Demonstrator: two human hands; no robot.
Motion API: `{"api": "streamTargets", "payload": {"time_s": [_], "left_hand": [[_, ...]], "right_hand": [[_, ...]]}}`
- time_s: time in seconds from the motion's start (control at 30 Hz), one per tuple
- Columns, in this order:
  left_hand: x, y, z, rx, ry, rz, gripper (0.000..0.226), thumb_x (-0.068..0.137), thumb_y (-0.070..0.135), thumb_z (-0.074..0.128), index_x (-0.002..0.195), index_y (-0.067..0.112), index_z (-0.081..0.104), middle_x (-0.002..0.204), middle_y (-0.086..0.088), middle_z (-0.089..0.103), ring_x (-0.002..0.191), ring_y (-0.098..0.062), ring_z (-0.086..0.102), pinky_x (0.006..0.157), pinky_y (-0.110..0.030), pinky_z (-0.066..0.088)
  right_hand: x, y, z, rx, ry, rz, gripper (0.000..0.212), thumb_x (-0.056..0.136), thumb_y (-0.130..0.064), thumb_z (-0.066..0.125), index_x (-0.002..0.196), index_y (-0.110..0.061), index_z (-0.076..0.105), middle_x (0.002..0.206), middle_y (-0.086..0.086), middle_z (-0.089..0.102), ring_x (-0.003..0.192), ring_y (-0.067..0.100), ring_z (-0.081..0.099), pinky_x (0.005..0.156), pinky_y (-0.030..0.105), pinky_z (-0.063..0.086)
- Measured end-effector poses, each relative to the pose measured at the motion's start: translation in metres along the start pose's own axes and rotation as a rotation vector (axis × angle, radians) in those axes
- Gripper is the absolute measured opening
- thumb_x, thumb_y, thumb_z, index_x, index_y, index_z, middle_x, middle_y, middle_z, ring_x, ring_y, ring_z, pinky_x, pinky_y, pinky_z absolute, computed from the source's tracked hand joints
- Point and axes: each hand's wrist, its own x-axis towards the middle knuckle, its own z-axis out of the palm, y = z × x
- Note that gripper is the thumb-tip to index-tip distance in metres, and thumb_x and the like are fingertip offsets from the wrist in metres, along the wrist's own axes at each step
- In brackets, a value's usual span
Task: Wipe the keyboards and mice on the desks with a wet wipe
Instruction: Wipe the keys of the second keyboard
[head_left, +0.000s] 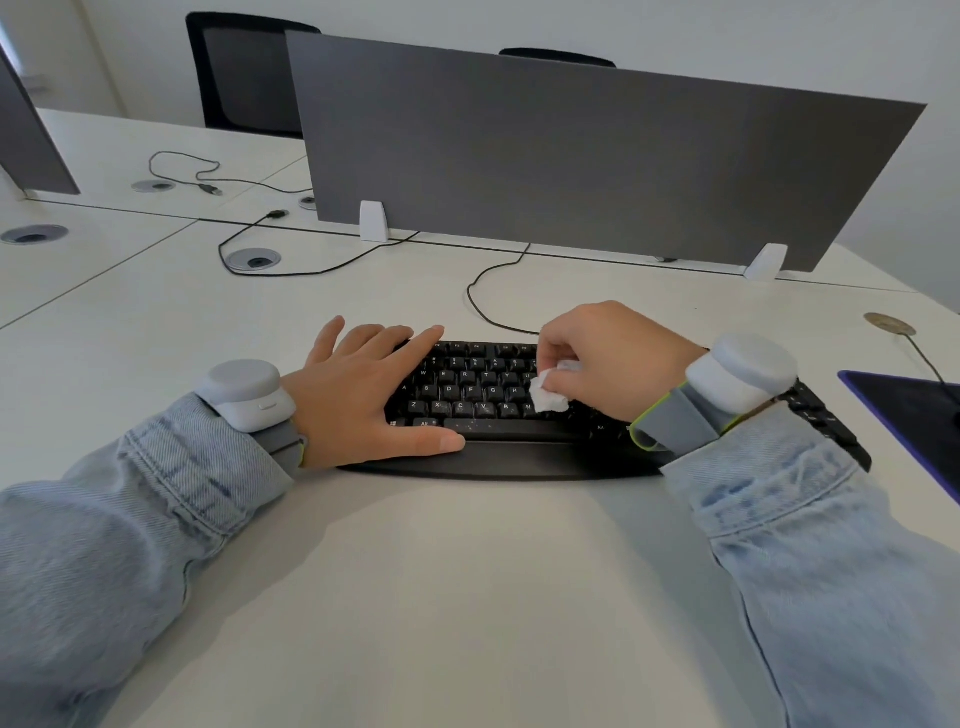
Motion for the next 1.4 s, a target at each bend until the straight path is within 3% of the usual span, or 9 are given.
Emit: {"api": "streamTargets", "payload": {"time_s": [0.17,0.3,0.47,0.6,0.83,0.93,1.07,1.2,1.4], "left_hand": [[0.000,0.000,-0.001,-0.007,-0.005,0.000,0.121,0.060,0.102,0.017,0.160,0.037,-0.005,0.160,0.009,0.022,0.151,-0.017,0.010,0.123,-0.054,-0.006],[0.000,0.000,0.000,0.000,-0.005,0.000,0.121,0.060,0.102,0.017,0.160,0.037,-0.005,0.160,0.009,0.022,0.151,-0.017,0.011,0.123,-0.054,-0.005],[0.000,0.000,0.000,-0.004,-0.003,-0.001,0.121,0.060,0.103,0.016,0.160,0.036,-0.005,0.160,0.009,0.022,0.151,-0.018,0.011,0.123,-0.054,-0.006],[0.000,0.000,0.000,0.003,-0.010,-0.004,0.121,0.060,0.102,0.016,0.159,0.037,-0.006,0.160,0.010,0.021,0.151,-0.017,0.010,0.123,-0.054,-0.006],[0.000,0.001,-0.001,0.005,-0.011,-0.009,0.122,0.059,0.103,0.016,0.159,0.037,-0.006,0.161,0.009,0.021,0.151,-0.018,0.011,0.124,-0.054,-0.005],[0.000,0.001,-0.001,0.002,-0.015,-0.008,0.122,0.059,0.102,0.016,0.159,0.037,-0.006,0.161,0.009,0.021,0.151,-0.018,0.010,0.124,-0.054,-0.005],[0.000,0.000,-0.001,0.006,-0.009,-0.009,0.122,0.059,0.102,0.016,0.159,0.037,-0.005,0.160,0.010,0.021,0.151,-0.017,0.011,0.124,-0.054,-0.004],[0.000,0.000,0.001,-0.003,-0.002,-0.006,0.121,0.059,0.103,0.017,0.159,0.037,-0.004,0.160,0.010,0.022,0.150,-0.018,0.012,0.124,-0.055,-0.004],[0.001,0.000,0.001,-0.003,0.006,-0.006,0.121,0.059,0.103,0.017,0.159,0.037,-0.004,0.159,0.010,0.022,0.150,-0.018,0.012,0.124,-0.054,-0.004]], "right_hand": [[-0.003,0.006,-0.005,0.075,0.135,0.045,0.007,0.088,-0.023,0.057,0.084,-0.026,0.062,0.074,-0.014,0.053,0.075,0.010,0.050,0.057,0.018,0.032],[-0.004,-0.012,0.003,0.124,0.005,-0.052,0.008,0.087,-0.022,0.059,0.084,-0.028,0.064,0.069,-0.013,0.050,0.065,0.000,0.045,0.055,0.017,0.031],[-0.005,-0.002,-0.004,-0.003,-0.034,0.002,0.012,0.086,-0.016,0.059,0.084,-0.025,0.066,0.070,-0.019,0.046,0.074,0.010,0.047,0.056,0.013,0.030],[-0.009,-0.005,-0.007,0.045,-0.079,-0.029,0.010,0.084,-0.020,0.061,0.079,-0.026,0.066,0.071,-0.019,0.051,0.070,0.003,0.049,0.056,0.015,0.031],[-0.002,-0.007,0.002,-0.037,0.041,0.016,0.011,0.089,-0.017,0.056,0.090,-0.019,0.067,0.084,-0.009,0.054,0.085,0.015,0.051,0.068,0.024,0.035],[-0.003,-0.008,0.003,0.018,0.087,0.029,0.006,0.089,-0.020,0.058,0.088,-0.021,0.064,0.083,-0.011,0.054,0.083,0.013,0.051,0.062,0.022,0.034],[-0.004,-0.015,0.006,0.079,0.022,-0.003,0.005,0.086,-0.025,0.062,0.088,-0.021,0.064,0.082,-0.012,0.053,0.081,0.012,0.051,0.057,0.013,0.032],[0.000,-0.010,0.010,0.037,0.062,0.041,0.003,0.087,-0.022,0.060,0.087,-0.021,0.062,0.085,-0.010,0.053,0.084,0.013,0.050,0.059,0.023,0.033],[0.000,-0.012,0.011,0.159,0.176,0.020,0.002,0.087,-0.024,0.060,0.085,-0.024,0.061,0.072,-0.015,0.050,0.074,0.010,0.049,0.058,0.015,0.032]]}}
